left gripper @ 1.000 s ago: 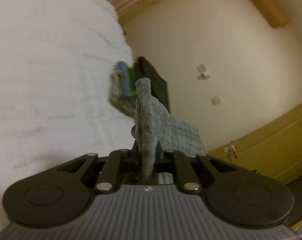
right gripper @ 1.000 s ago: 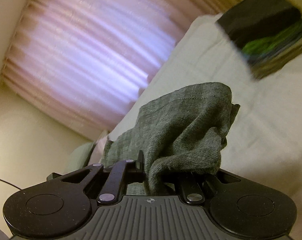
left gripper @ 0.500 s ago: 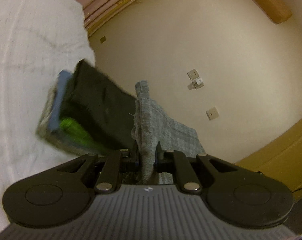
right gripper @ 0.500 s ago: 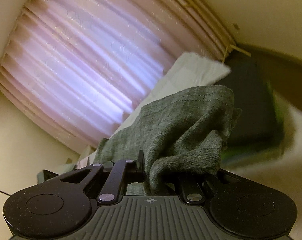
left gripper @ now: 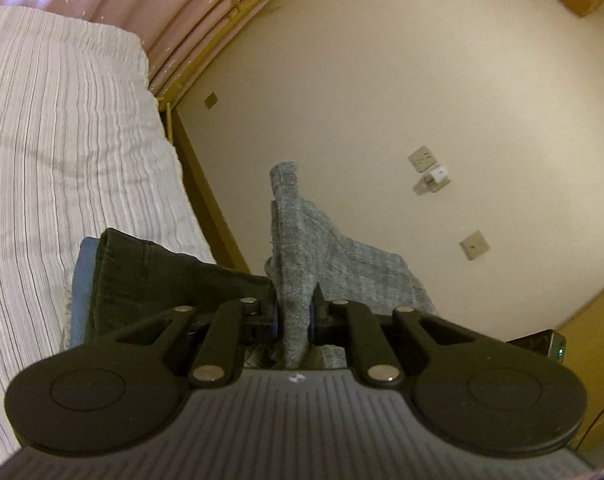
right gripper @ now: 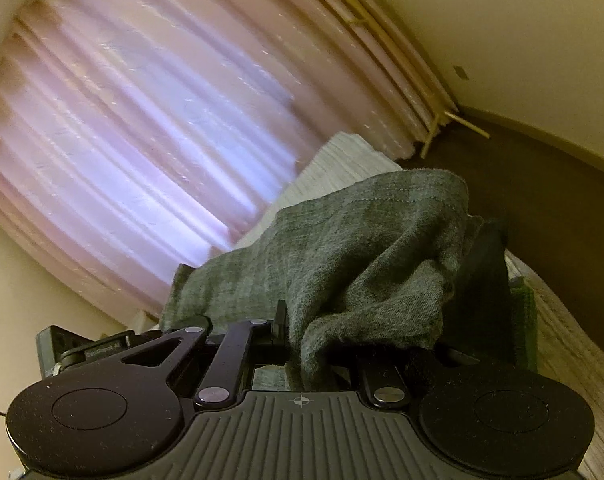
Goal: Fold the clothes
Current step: 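Carry the folded shorts with both grippers toward the stack of folded clothes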
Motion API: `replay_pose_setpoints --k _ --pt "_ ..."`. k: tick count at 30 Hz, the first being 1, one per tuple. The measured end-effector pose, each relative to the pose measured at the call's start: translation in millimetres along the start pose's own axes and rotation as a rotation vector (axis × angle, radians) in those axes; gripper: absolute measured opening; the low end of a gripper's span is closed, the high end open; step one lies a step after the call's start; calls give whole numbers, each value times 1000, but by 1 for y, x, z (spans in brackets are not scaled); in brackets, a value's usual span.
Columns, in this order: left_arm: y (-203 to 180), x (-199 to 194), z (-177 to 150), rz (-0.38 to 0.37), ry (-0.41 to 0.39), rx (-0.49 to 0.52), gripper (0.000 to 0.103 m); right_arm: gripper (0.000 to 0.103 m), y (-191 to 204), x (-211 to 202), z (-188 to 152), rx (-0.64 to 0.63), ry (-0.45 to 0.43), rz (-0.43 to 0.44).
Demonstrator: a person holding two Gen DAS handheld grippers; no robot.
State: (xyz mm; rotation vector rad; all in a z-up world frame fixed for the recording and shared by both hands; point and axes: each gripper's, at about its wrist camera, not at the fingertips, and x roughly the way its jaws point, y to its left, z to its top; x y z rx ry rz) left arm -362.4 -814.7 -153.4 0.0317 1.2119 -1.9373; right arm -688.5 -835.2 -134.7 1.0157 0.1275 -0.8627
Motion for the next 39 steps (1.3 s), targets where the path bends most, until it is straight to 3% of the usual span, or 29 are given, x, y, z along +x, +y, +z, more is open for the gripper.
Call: replay_pose_setpoints --k 11,19,20,22,23,29,33,35,36,39 --pt "64 55 -3 74 92 -59 9 8 -63 57 -2 96 96 -52" --pt "93 73 -5 109 114 -53 10 10 -93 84 -14 83 126 -92" --pt "94 73 -6 110 116 -50 11 31 -95 81 -14 89 114 -104" --pt "98 73 -7 112 118 -46 11 61 -99 73 -15 102 87 -130" --pt "99 73 -7 107 120 -48 11 61 -103 64 -15 116 57 -122" --pt "102 67 5 85 104 -61 24 61 -146 13 -7 300 -114 -71" --pt "107 74 20 79 74 -82 24 59 -171 21 1 389 -94 -29" --pt "107 79 27 82 73 -65 18 18 -169 28 6 335 -74 -68" --pt "106 80 29 77 73 -54 2 13 -164 28 9 295 -84 -75" --pt "95 71 30 58 27 34 2 9 -143 15 11 170 -173 -60"
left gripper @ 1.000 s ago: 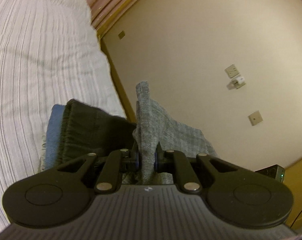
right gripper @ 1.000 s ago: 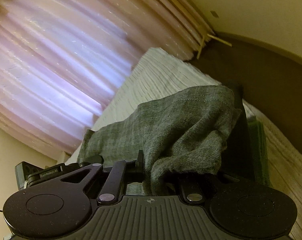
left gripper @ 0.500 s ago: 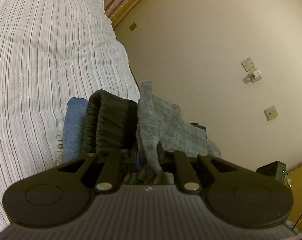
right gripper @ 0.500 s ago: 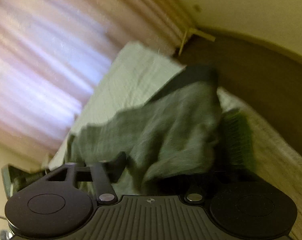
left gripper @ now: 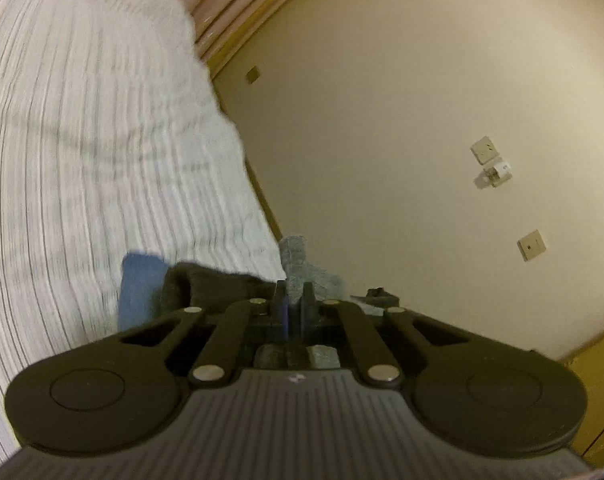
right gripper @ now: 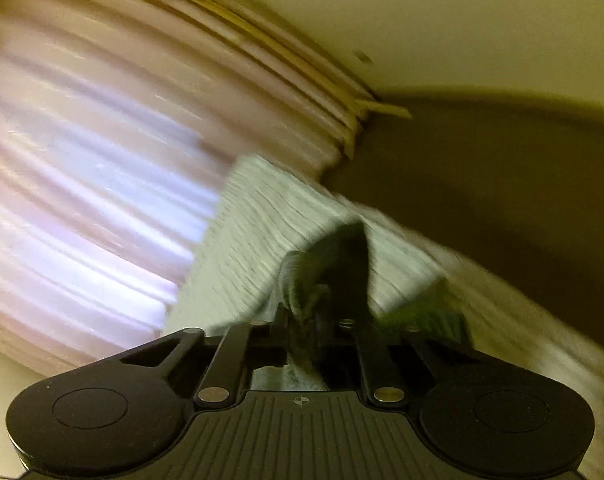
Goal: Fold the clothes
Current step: 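Carry the folded shorts with both grippers toward the stack of folded clothes, then lay the shorts on top of the clothes stack and open both grippers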
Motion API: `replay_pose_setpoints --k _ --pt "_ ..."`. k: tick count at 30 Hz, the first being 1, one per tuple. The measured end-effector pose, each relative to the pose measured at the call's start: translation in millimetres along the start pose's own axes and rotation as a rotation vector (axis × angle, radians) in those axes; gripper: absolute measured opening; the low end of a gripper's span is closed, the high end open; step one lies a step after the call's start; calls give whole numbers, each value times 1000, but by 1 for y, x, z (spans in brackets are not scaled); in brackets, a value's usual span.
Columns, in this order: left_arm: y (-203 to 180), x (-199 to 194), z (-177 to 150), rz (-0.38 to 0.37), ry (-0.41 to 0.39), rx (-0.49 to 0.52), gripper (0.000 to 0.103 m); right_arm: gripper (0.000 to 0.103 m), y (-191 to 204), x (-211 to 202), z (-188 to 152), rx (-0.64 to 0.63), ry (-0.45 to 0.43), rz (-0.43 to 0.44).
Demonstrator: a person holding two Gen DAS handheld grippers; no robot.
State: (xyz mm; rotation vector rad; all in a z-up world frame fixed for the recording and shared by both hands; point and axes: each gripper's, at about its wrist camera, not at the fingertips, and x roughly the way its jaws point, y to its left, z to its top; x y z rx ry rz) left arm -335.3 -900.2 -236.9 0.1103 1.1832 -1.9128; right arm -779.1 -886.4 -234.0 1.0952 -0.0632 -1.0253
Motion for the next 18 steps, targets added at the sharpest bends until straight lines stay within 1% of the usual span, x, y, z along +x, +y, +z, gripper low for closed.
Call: replay_pose_setpoints --k 1,2,3,4,6,7,9,10,11,12,13,14,16,17,18 --pt "-4 -7 -2 -15 -35 41 2 9 9 -6 -1 -48 -39 15" --pt "-6 -13 -4 -33 -70 68 2 9 14 -8 -3 -80 -55 14" --pt "-6 -17 -6 -38 -90 73 2 9 18 -9 -5 -111 -68 12" --pt "-5 -17 -7 -26 -99 67 2 9 23 -10 -7 -141 -82 9" --pt "-2 -8 -11 48 -71 76 3 9 20 3 -11 -139 -20 -73" --pt "-3 -2 -13 95 -50 99 4 9 18 9 -14 -144 8 -127" --pt "-8 4 -16 150 -37 143 9 9 17 15 -23 -145 24 -193" --pt "-10 4 -16 164 -46 153 11 11 18 13 -23 -141 15 -219" --pt "-12 3 -14 180 -61 153 14 22 20 11 -24 -136 5 -245" --pt "-12 0 -12 198 -78 148 14 35 21 9 -24 -131 -6 -272" --pt "-13 -3 -9 222 -96 141 15 62 23 7 -24 -126 -16 -298" --pt "-13 -7 -6 247 -114 134 15 67 25 5 -23 -149 -40 -344" --pt "-19 -17 1 302 -141 136 15 67 41 -5 -27 -244 -93 -403" --pt "-25 -21 3 304 -140 151 14 67 54 -5 -32 -293 -111 -413" --pt "-32 -25 4 292 -134 171 12 67 66 -5 -39 -346 -121 -392"
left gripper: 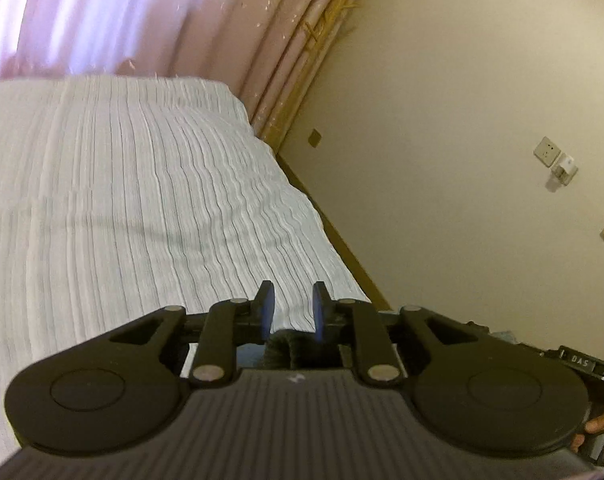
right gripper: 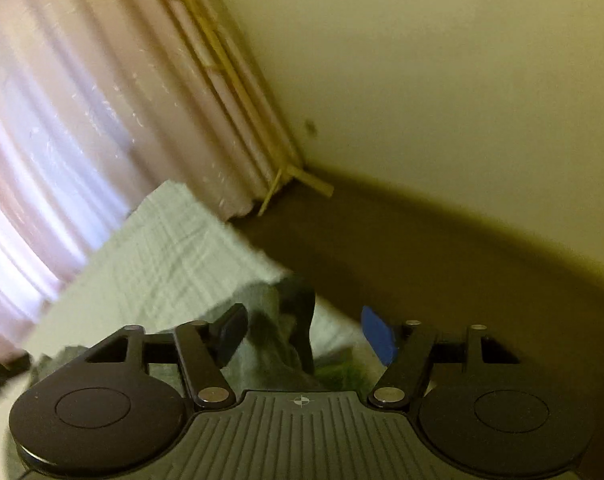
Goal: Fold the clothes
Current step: 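Lay the shorts on top of the clothes stack and open both grippers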
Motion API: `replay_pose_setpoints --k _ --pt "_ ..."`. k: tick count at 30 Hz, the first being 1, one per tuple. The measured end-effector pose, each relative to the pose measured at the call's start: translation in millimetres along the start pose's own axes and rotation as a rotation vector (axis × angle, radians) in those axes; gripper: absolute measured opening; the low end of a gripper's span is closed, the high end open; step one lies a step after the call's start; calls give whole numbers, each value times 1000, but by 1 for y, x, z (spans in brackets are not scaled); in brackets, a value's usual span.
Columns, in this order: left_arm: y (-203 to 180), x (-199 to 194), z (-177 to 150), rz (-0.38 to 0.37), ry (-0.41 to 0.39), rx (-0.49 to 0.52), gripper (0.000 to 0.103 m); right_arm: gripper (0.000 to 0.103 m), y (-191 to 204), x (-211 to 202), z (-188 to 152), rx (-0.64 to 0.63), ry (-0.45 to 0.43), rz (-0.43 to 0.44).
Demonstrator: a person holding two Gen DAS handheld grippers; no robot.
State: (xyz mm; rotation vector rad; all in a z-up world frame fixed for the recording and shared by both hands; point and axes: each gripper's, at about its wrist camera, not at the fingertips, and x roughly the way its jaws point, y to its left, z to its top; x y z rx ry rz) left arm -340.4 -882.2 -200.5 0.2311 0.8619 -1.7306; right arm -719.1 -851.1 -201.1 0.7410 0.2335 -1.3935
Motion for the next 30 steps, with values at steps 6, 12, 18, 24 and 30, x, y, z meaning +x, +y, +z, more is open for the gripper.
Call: replay_pose_setpoints --k 6,12,18,24,30 --pt "-59 9 -13 -45 66 250 5 67 76 13 -30 -241 42 105" --pt "-67 56 -50 53 99 408 6 62 85 46 -68 -307 141 19" --pt "-57 56 -55 47 65 411 3 63 80 40 -51 -284 128 14" --pt "-51 9 -48 97 -2 317 4 63 38 -2 -32 -148 34 -56" --pt "-62 -13 -41 59 -16 302 4 42 23 6 -8 -121 75 107"
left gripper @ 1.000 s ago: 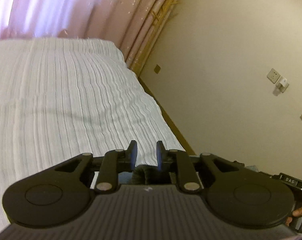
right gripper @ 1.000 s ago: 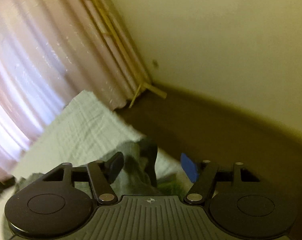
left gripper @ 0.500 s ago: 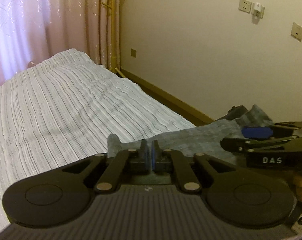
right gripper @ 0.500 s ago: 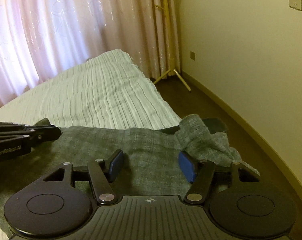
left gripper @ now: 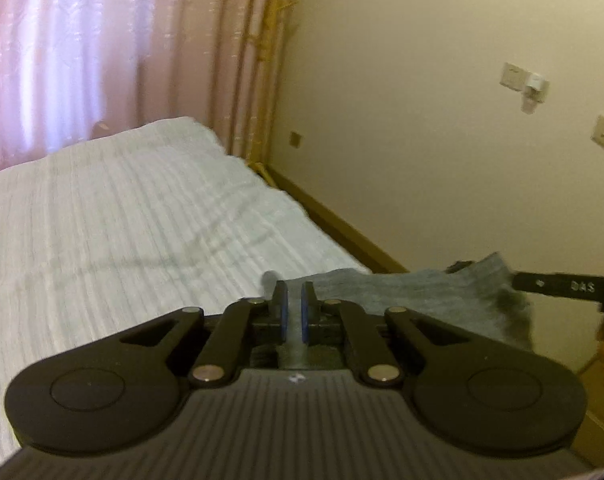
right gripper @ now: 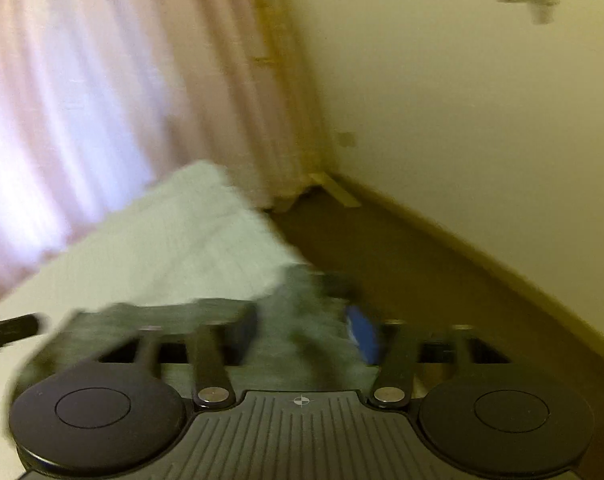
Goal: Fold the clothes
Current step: 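Lay the shorts on top of the clothes stack and open both grippers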
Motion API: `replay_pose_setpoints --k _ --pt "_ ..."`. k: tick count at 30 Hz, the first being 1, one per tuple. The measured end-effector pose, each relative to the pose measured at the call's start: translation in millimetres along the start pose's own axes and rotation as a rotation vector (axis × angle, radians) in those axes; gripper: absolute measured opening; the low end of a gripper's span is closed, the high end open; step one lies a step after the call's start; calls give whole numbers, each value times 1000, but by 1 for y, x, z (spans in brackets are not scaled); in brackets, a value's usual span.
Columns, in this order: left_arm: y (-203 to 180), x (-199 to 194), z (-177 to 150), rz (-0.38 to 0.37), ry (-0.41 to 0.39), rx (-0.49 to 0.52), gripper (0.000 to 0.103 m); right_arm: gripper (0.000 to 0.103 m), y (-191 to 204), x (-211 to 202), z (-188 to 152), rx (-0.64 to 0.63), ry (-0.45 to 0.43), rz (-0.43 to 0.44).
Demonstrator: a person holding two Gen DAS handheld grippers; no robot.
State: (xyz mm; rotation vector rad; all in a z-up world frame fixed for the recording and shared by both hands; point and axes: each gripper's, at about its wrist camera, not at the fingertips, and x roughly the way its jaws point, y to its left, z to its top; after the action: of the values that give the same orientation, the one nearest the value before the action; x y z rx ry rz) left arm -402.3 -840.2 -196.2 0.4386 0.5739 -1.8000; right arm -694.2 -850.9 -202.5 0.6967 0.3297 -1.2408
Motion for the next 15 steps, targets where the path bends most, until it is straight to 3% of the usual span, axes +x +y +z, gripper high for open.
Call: replay_pose_setpoints --k 3,5,7,9,12,15 --pt "-7 24 3 0 57 51 4 38 -17 19 3 42 29 -159" --pt "-3 38 1 44 95 58 4 38 -29 32 6 71 48 -273" --pt "6 40 0 91 112 53 3 38 -43 19 7 140 31 -344" --pt "11 25 -1 97 93 17 4 38 -44 1 3 121 15 -336" --pt "12 -6 -3 83 59 -25 4 38 -25 -34 -12 96 -4 -222" --pt "-2 -41 -12 57 58 -40 4 38 5 -54 -34 44 31 -107"
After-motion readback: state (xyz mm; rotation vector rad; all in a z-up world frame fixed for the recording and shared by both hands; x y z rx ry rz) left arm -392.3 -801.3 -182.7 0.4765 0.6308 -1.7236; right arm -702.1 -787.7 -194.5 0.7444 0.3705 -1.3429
